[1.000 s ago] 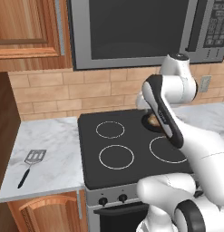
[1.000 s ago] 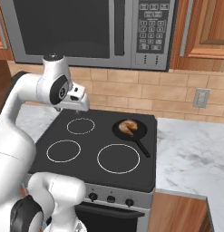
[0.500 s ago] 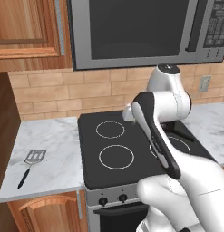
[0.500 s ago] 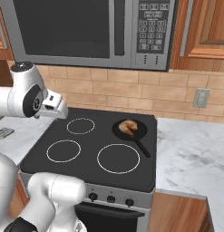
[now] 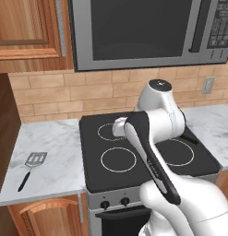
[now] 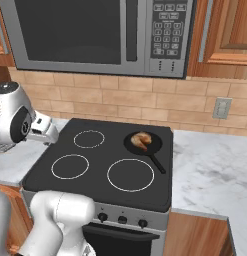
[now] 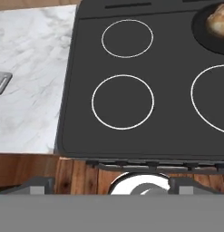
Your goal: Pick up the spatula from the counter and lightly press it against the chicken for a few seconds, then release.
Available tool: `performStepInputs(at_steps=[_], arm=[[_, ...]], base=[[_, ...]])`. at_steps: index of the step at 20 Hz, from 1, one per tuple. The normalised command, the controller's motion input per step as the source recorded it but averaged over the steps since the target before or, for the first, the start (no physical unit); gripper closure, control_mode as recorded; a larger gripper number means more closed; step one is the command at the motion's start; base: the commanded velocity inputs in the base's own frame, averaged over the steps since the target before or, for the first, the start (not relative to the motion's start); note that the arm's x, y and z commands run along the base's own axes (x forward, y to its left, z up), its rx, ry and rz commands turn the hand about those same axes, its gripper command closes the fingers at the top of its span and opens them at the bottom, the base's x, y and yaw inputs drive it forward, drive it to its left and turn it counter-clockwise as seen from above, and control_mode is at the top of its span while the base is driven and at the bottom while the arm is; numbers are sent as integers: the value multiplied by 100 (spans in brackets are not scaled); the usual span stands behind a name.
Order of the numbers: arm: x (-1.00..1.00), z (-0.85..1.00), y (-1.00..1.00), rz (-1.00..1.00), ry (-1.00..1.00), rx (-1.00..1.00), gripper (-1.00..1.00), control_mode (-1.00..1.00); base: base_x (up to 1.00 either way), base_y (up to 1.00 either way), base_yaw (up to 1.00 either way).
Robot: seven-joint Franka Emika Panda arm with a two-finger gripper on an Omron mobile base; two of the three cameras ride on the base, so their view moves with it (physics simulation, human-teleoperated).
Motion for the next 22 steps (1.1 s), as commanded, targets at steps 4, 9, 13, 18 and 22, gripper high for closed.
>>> performStepInputs(at_steps=[4, 9, 13, 18, 22], arm=[[-24, -24, 49, 0, 0, 4, -100, -100], [-8, -13, 52, 4, -4, 0, -100, -100], [-10, -10, 47, 1, -2, 0, -100, -100], [-3, -12, 54, 1, -2, 0, -100, -100], [0, -1, 54, 3, -2, 1, -100, -100]], base=[[0, 0, 0], [0, 0, 0], [0, 0, 0], [0, 0, 0], [0, 0, 0]])
